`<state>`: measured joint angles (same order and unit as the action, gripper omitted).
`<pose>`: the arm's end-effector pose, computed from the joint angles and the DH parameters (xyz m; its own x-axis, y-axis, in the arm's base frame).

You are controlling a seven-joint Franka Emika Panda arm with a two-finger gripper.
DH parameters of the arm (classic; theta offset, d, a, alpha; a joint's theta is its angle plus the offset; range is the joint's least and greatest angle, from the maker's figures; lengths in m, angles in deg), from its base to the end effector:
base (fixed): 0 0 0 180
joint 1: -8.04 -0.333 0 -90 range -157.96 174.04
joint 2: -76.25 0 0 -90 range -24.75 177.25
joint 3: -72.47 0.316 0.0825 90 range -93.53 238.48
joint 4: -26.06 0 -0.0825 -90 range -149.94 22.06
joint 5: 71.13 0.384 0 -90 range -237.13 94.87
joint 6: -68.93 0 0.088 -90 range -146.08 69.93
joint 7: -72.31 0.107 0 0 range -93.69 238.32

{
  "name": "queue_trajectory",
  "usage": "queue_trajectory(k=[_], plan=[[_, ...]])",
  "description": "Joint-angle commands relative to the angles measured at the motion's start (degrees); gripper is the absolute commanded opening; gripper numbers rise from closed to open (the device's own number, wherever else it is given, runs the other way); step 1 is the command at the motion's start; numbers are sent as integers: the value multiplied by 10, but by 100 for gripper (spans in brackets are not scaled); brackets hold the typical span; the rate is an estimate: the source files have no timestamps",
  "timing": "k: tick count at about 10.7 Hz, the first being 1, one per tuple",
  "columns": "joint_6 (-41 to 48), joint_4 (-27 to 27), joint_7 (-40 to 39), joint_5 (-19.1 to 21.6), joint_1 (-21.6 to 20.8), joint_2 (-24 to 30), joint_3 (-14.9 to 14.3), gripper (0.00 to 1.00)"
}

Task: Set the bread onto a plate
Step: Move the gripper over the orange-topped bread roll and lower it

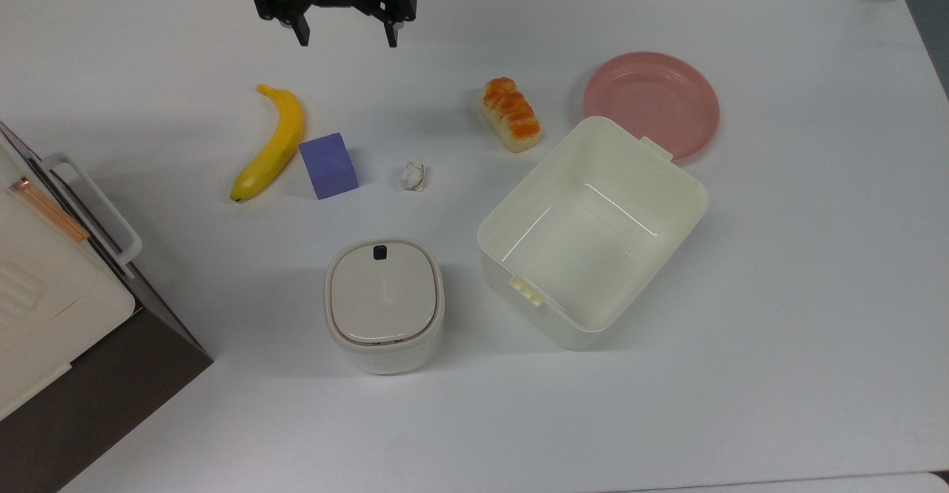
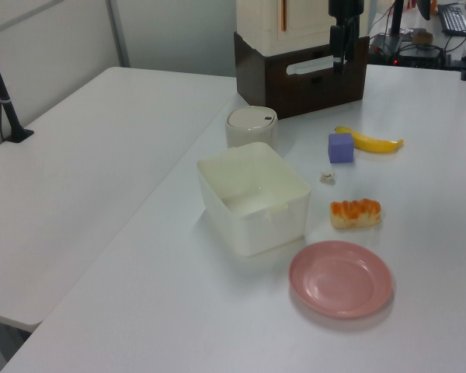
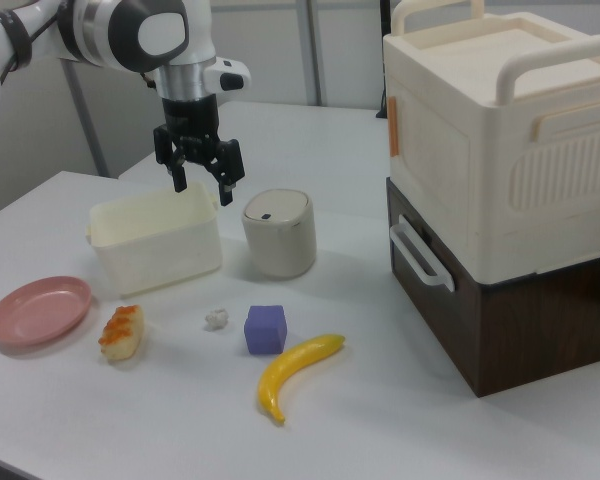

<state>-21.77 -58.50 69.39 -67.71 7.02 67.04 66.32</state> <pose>0.6011 -0.0426 0.5778 0.9980 -0.0388 -0.0504 -0.0410 -0.9981 -0.0450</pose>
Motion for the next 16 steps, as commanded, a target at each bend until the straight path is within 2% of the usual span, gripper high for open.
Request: queue_trajectory(k=[1, 12, 14, 16], plan=[[17, -5, -12, -2, 2, 15, 2, 100], [11, -16, -12, -2, 5, 21, 4, 100], [8, -32, -11, -5, -3, 23, 13, 100], [-8, -51, -9, -6, -12, 34, 10, 100]])
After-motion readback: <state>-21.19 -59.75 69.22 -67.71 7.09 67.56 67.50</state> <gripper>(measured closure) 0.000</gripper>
